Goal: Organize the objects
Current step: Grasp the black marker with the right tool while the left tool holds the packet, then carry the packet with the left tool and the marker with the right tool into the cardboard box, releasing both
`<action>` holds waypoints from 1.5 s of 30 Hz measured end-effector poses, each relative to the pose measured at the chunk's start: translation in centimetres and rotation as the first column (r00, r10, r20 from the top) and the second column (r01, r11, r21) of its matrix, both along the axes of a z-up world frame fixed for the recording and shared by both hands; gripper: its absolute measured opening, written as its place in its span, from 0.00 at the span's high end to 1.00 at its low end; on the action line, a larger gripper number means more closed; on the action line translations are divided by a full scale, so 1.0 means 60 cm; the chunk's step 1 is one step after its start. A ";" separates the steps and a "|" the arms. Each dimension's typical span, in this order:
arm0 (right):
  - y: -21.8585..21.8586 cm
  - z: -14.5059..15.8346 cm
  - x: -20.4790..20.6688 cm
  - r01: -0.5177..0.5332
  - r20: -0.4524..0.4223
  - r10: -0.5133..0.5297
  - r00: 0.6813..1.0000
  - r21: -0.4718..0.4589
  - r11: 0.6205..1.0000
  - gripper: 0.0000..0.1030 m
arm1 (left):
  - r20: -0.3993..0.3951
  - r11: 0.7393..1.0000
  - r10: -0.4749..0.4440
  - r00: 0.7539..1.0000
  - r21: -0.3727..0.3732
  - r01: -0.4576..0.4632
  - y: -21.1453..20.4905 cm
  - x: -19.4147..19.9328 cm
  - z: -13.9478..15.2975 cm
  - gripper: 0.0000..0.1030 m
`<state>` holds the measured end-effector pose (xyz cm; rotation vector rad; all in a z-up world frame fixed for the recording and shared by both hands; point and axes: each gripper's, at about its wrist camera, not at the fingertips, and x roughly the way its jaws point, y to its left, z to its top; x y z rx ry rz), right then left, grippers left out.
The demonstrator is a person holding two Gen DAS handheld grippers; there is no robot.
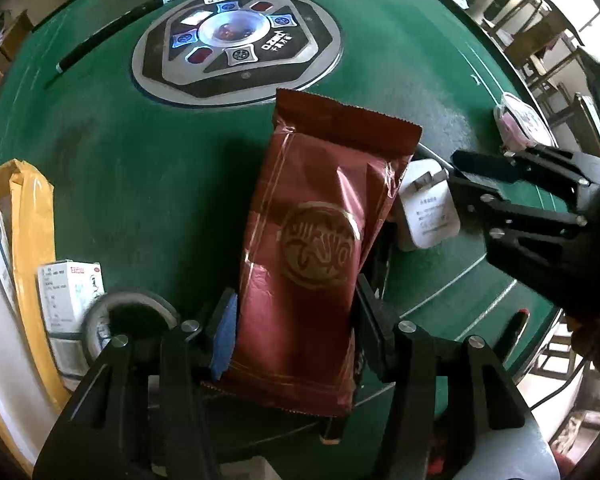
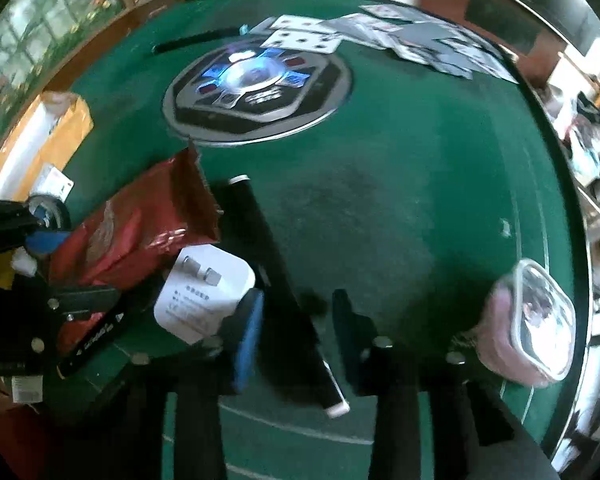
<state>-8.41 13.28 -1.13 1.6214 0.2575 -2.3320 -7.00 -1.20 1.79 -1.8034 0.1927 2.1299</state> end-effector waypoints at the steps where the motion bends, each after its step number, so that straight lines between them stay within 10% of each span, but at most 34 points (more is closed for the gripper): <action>1: -0.004 0.000 0.000 -0.005 -0.010 0.005 1.000 0.008 1.000 0.76 | 0.002 1.000 0.007 1.000 -0.002 -0.007 -0.003 0.004 -0.001 0.49; 14: 0.001 0.002 0.035 0.033 0.015 -0.033 0.999 0.007 0.999 0.87 | -0.053 0.997 -0.011 0.999 -0.073 0.007 0.022 -0.001 -0.001 0.46; 26: 0.047 0.028 0.054 0.176 0.023 -0.175 0.984 -0.138 0.975 0.87 | -0.049 0.997 0.077 0.996 0.036 -0.075 -0.016 0.018 0.023 0.59; 45: 0.000 0.098 0.039 0.126 -0.039 -0.136 0.990 -0.187 0.974 0.87 | -0.063 0.982 0.176 0.982 0.087 -0.170 -0.052 0.010 0.070 0.59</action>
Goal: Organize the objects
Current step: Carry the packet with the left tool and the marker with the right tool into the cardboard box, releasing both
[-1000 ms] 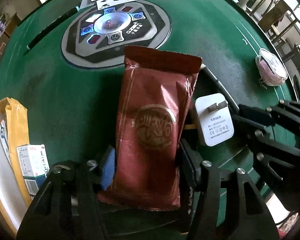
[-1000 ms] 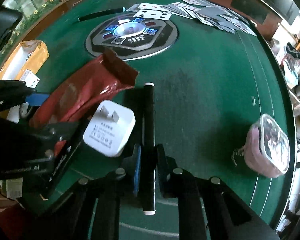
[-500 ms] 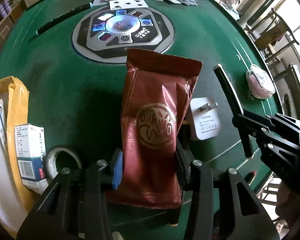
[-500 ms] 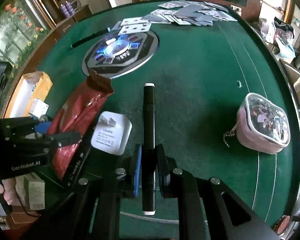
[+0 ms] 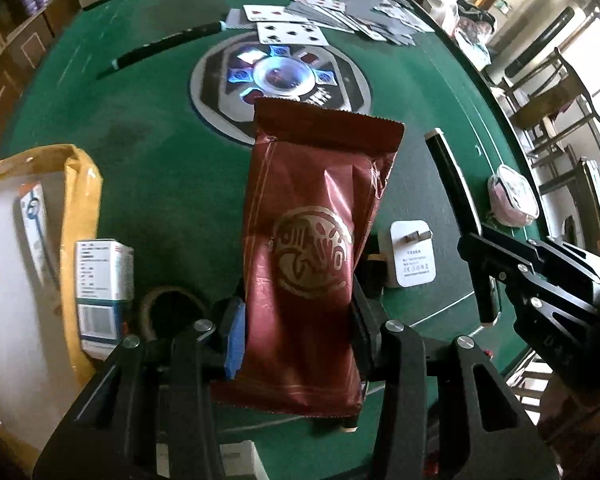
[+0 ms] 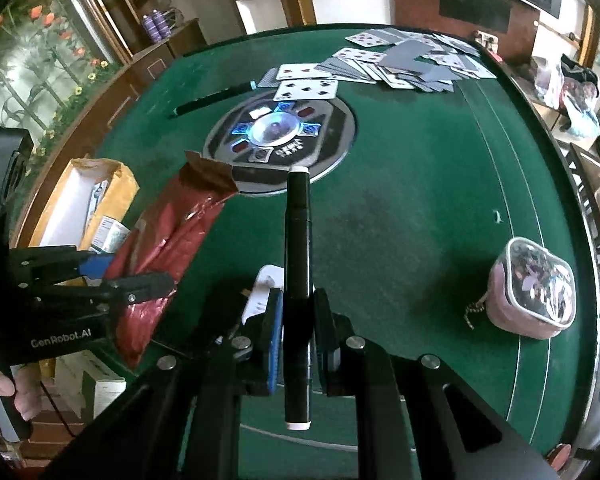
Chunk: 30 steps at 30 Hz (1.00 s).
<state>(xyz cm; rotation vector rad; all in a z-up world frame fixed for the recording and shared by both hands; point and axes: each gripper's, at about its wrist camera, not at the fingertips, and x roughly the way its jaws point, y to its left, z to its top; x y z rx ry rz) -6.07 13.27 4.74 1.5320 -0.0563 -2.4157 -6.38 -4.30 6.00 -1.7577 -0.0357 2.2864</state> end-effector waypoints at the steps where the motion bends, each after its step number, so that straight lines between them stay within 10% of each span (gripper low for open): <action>1: -0.003 0.002 -0.001 -0.003 -0.002 0.003 1.000 0.001 1.000 0.87 | -0.005 1.000 0.006 1.000 0.001 -0.006 -0.006 0.001 0.004 0.59; 30: -0.172 0.032 -0.032 -0.198 -0.032 0.197 0.980 -0.005 0.980 0.88 | -0.066 0.982 0.189 0.980 -0.018 -0.190 -0.171 0.012 0.054 0.59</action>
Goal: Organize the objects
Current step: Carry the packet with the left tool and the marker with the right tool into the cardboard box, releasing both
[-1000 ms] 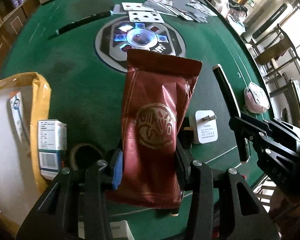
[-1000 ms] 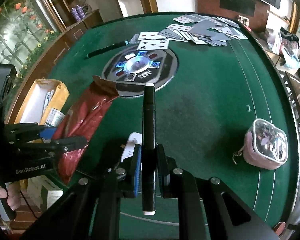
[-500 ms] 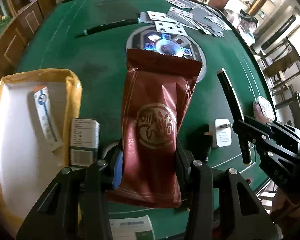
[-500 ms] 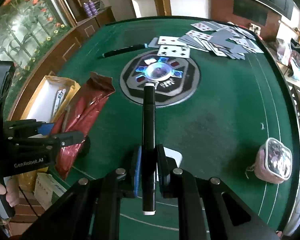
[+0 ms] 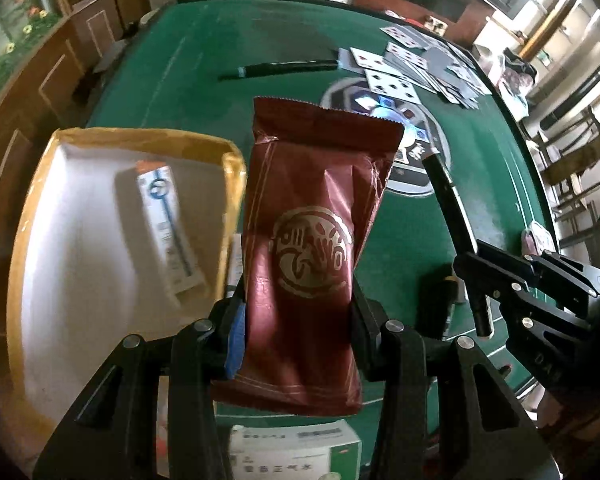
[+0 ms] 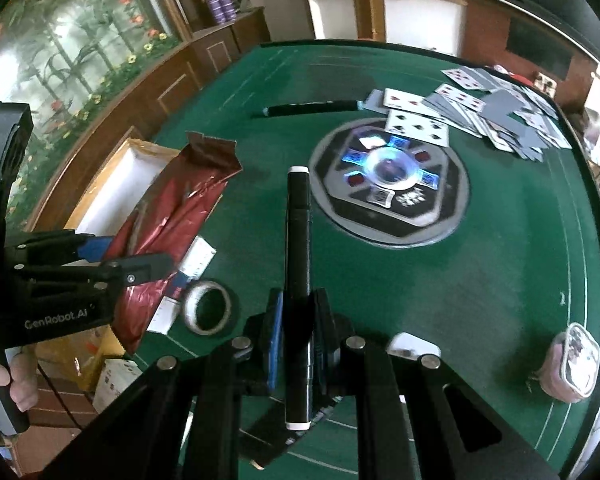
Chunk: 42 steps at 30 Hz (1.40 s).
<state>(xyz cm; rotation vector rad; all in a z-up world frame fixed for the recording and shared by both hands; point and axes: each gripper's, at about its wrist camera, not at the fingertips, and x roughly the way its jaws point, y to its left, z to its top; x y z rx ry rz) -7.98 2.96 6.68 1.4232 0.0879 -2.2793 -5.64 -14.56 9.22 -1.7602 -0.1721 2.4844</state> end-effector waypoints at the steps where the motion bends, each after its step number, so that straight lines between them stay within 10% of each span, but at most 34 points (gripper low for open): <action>1: -0.007 0.000 0.000 -0.008 0.000 0.008 1.000 0.000 1.000 0.88 | -0.001 1.000 0.008 1.000 -0.001 -0.008 -0.007 0.002 0.001 0.59; 42: -0.288 -0.023 -0.021 -0.196 0.102 0.206 0.973 -0.101 0.975 0.88 | 0.069 0.958 0.288 0.955 -0.020 -0.287 -0.298 0.049 -0.045 0.59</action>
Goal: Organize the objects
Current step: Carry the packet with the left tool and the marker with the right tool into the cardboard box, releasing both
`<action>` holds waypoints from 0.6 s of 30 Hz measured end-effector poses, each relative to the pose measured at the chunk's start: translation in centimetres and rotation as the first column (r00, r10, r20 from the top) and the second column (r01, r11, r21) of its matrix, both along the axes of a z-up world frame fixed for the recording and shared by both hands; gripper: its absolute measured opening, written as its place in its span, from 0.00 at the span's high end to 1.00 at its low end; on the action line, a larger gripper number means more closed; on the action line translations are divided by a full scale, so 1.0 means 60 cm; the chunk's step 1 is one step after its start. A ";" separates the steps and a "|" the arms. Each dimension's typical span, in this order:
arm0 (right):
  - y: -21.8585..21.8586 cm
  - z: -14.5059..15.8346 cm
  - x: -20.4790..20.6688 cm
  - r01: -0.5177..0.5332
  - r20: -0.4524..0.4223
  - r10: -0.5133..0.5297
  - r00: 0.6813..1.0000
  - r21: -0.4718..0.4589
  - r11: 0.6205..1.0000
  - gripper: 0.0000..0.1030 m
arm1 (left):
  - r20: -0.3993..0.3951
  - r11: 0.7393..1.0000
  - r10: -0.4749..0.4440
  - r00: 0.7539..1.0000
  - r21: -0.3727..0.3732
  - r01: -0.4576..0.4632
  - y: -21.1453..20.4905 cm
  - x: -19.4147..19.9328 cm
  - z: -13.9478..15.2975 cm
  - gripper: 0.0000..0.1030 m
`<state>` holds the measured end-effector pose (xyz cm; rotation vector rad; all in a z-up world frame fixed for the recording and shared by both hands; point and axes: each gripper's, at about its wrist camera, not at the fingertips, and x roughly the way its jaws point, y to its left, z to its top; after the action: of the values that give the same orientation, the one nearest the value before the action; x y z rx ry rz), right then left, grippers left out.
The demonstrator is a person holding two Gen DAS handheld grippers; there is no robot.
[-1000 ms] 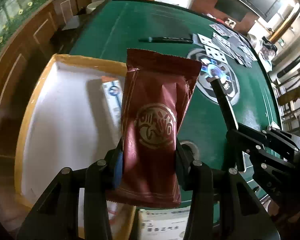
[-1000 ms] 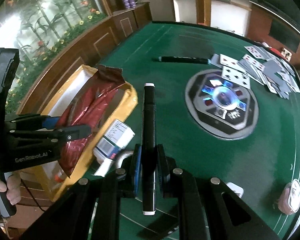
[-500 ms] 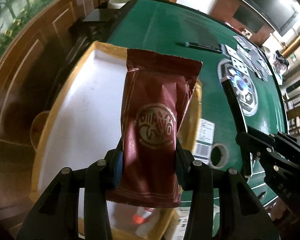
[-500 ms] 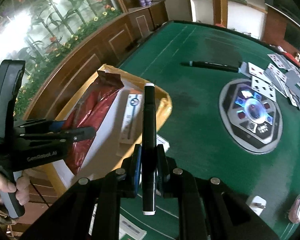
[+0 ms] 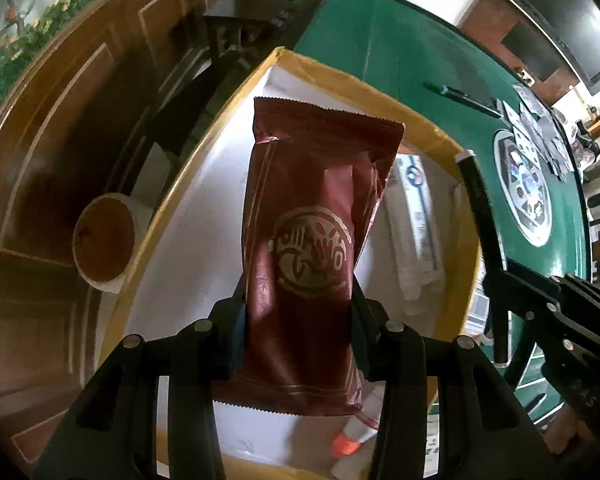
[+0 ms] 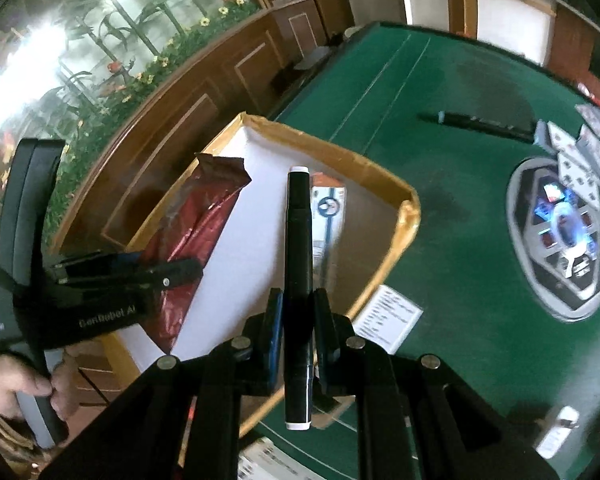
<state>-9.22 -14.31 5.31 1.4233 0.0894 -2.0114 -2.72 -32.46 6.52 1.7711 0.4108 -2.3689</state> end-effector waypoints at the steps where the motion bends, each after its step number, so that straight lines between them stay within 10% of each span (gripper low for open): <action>1: -0.007 -0.005 -0.002 0.004 0.012 -0.004 1.000 -0.002 1.000 0.88 | 0.005 1.000 0.000 1.000 0.001 0.000 -0.004 -0.001 -0.003 0.59; 18: -0.044 -0.100 -0.052 0.252 0.184 -0.257 0.949 0.049 0.966 0.88 | 0.061 0.999 -0.051 0.997 0.020 0.049 -0.032 -0.049 -0.050 0.59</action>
<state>-12.36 -16.93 -0.72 1.7079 -0.1610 -2.0701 -5.65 -34.37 3.54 1.8779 0.3851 -2.3442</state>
